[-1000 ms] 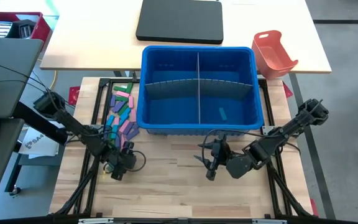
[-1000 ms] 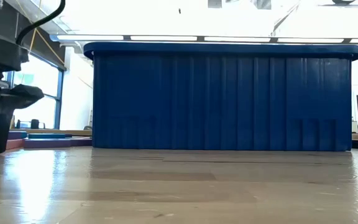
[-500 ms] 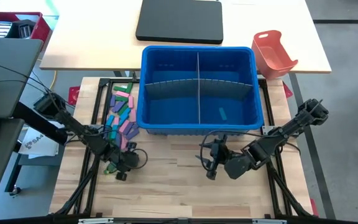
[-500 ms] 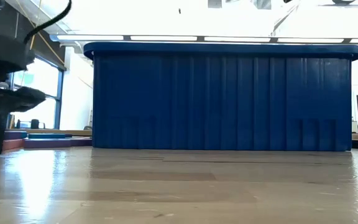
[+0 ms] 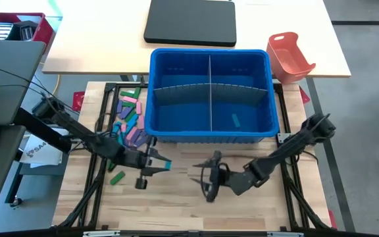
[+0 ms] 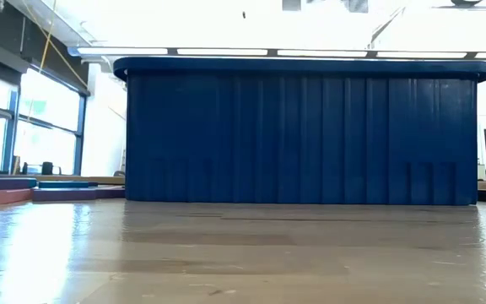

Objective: Sort blocks
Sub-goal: Put the blue block into the bottom right of the blue bin, then put the blue block into the blue bin with the other blue block

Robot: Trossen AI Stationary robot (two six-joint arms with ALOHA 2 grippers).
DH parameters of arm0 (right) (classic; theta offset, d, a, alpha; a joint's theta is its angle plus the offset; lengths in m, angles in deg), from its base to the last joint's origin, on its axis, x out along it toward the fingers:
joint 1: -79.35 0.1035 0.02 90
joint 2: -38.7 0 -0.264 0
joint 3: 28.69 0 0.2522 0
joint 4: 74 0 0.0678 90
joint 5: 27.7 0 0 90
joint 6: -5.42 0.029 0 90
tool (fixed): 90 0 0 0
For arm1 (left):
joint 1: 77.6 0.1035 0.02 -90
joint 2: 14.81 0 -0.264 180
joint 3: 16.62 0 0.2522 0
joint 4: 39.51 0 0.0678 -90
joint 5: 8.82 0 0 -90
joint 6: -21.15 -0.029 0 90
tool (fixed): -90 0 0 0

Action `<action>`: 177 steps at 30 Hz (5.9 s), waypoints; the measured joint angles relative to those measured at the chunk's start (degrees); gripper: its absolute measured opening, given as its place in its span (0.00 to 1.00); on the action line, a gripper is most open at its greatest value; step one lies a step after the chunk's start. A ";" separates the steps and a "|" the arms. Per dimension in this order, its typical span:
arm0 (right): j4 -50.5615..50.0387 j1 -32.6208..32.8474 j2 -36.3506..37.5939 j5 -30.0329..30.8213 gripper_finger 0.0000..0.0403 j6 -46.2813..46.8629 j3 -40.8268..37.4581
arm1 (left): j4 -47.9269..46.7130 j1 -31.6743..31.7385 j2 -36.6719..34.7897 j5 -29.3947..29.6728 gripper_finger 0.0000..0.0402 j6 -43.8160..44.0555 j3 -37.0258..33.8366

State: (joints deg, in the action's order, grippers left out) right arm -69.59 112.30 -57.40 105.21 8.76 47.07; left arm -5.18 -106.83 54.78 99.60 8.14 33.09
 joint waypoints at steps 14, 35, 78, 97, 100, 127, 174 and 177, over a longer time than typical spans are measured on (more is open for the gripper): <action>34.38 -6.15 -6.45 -13.29 0.53 -20.43 1.06 | 20.54 1.17 6.57 -1.82 0.24 -2.58 -0.01; 22.44 -10.18 -6.38 -17.04 0.36 -13.17 5.95 | 28.14 3.40 13.94 -1.61 0.25 -0.37 0.02; -70.33 -58.02 17.36 -40.25 0.25 48.18 5.92 | -12.06 3.73 1.39 12.29 0.56 8.36 0.04; -74.66 -62.98 -6.05 -44.20 0.25 42.76 5.87 | -14.40 3.71 1.39 12.26 0.56 8.50 0.04; -74.63 -62.99 -7.99 -44.32 0.25 42.68 5.64 | -14.56 3.66 1.39 12.23 0.56 9.16 0.04; -79.89 -62.55 -9.06 -40.34 0.68 34.89 8.83 | -17.01 3.71 1.39 12.23 0.56 12.87 0.02; -56.47 2.87 9.82 12.06 0.69 25.72 10.51 | -96.78 0.00 -13.45 0.69 0.54 84.88 0.02; -56.45 2.20 9.66 12.20 0.69 25.72 10.51 | -108.64 1.12 -13.58 1.59 0.51 95.73 0.02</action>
State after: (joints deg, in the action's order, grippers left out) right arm -126.04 114.50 -47.74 117.41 34.47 57.58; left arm -113.81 -105.71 41.20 101.19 103.86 33.11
